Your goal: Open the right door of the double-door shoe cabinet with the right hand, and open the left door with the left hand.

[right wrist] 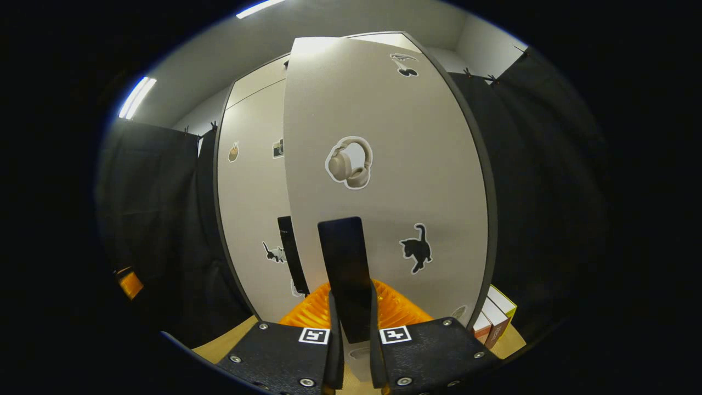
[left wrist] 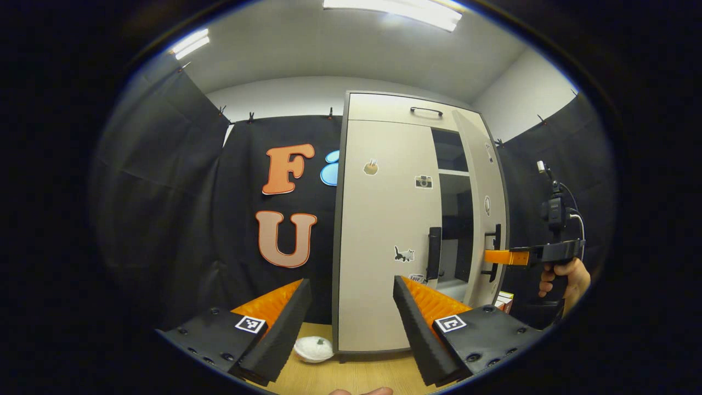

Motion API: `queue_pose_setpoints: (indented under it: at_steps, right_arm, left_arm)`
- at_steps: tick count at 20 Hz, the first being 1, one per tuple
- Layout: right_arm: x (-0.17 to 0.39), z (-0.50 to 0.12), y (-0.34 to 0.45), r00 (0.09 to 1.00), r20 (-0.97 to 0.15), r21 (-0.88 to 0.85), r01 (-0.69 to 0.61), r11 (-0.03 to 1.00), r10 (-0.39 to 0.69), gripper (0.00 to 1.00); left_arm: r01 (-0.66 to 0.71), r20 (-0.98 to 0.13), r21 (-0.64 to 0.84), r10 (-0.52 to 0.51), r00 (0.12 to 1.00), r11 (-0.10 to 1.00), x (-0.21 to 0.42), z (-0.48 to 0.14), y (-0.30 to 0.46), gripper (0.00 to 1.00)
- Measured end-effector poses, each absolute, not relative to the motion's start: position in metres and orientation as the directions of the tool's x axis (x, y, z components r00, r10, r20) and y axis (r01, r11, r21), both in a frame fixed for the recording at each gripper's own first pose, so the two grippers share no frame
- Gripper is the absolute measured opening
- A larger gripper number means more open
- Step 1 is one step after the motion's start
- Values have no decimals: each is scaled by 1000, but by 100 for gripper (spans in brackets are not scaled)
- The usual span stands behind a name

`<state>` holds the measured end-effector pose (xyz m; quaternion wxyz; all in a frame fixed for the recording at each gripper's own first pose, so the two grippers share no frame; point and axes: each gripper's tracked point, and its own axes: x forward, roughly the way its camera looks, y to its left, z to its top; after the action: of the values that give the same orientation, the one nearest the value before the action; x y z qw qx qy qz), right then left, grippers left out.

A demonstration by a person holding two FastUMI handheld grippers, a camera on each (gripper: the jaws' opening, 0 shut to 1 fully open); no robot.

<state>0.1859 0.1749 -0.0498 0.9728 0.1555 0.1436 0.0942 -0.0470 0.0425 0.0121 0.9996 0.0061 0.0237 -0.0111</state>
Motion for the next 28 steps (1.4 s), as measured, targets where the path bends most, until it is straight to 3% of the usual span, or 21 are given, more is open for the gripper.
queue_pose_setpoints:
  at_steps: [7,17,22,28]
  right_arm:
    - [171,-44,158,948,-212,331,-160,930,238,19]
    - [158,-40,140,940,-189,341,-210,916,285,18]
    - [156,-42,124,950,-189,300,-185,936,248,18]
    - [154,-53,95,962,-209,228,-127,965,176,17]
  left_arm:
    - [43,-67,36,-40,997,998,-63,5,28,96]
    - [150,-108,14,-147,983,989,-47,-18,-9,96]
    - [178,-78,-5,-177,981,984,-27,-22,-14,96]
    - [203,-116,5,-201,973,979,-11,-42,-31,98]
